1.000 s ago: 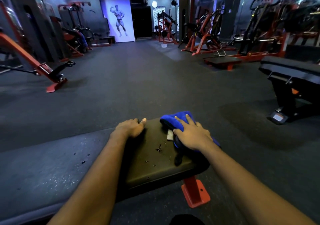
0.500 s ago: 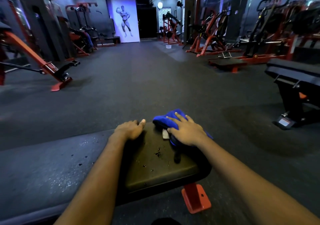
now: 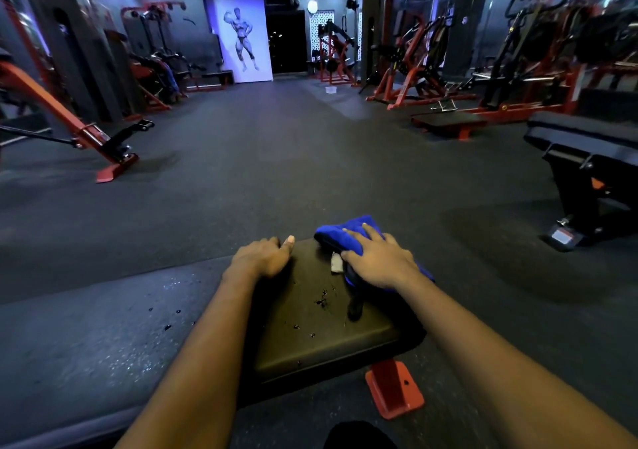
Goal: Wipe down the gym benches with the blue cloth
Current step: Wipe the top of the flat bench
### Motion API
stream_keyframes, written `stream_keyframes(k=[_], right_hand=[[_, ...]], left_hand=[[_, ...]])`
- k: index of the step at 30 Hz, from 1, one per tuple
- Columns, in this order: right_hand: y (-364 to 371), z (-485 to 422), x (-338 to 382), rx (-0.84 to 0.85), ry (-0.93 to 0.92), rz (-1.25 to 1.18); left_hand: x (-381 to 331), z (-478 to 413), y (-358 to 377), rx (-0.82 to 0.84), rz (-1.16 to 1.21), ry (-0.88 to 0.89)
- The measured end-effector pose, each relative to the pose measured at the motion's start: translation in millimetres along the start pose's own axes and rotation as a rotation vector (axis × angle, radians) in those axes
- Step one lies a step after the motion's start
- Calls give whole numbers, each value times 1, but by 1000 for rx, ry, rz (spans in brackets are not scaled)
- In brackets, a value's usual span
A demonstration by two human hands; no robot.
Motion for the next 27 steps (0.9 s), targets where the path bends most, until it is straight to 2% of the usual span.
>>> stream_keyframes(k=[8, 15, 20, 23, 27], right_hand=[[-10, -29, 6, 0, 160, -31], [7, 57, -7, -121, 224, -15], [2, 29, 0, -74, 264, -9], [0, 14, 8, -34, 197, 8], [13, 53, 4, -52, -23, 118]], left_hand=[[0, 3, 0, 16, -2, 15], [-1, 4, 0, 13, 2, 16], [2, 7, 0, 8, 22, 19], [3, 9, 1, 7, 33, 16], [6, 8, -3, 12, 81, 10]])
Point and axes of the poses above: each hand's wrist, its own z-axis away from the middle knuckle, its own y-axis out of the palm, x = y × z, the point moved 3 cm from there along -z, towards the middle knuckle, and after that the axes turned 5 degrees about -y, right-handed, at the moved point
